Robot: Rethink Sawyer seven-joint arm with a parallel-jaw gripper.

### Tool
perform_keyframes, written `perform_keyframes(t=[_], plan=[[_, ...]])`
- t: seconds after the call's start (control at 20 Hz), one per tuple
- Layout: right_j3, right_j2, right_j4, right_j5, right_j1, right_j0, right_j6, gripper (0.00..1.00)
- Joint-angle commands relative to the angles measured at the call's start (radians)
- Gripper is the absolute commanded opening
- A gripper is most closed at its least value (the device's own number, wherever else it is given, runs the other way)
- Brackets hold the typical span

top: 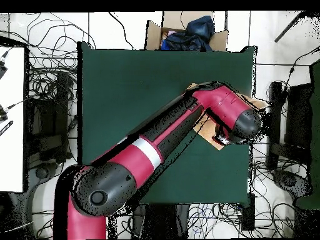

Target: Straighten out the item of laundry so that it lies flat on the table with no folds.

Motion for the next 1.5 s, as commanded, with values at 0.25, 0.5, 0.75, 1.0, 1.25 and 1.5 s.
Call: perform_keyframes(t=[0.25, 0.5, 0.75, 1.0, 1.25, 1.5], plan=[[-0.058, 0.081, 0.047, 0.032, 0.101, -0.01, 0.279, 0.0], [-0.087, 0.125, 0.062, -0.027, 0.102, -0.028, 0.277, 0.0], [-0.069, 0.134, 0.099, 0.029, 0.078, -0.028, 0.206, 0.0], [-0.038, 0.139, 0.16, 0.134, 0.036, -0.027, 0.103, 0.0], [-0.048, 0.158, 0.225, 0.202, 0.031, -0.04, 0.045, 0.0], [-0.06, 0.168, 0.258, 0.254, 0.052, -0.051, 0.004, 0.0]])
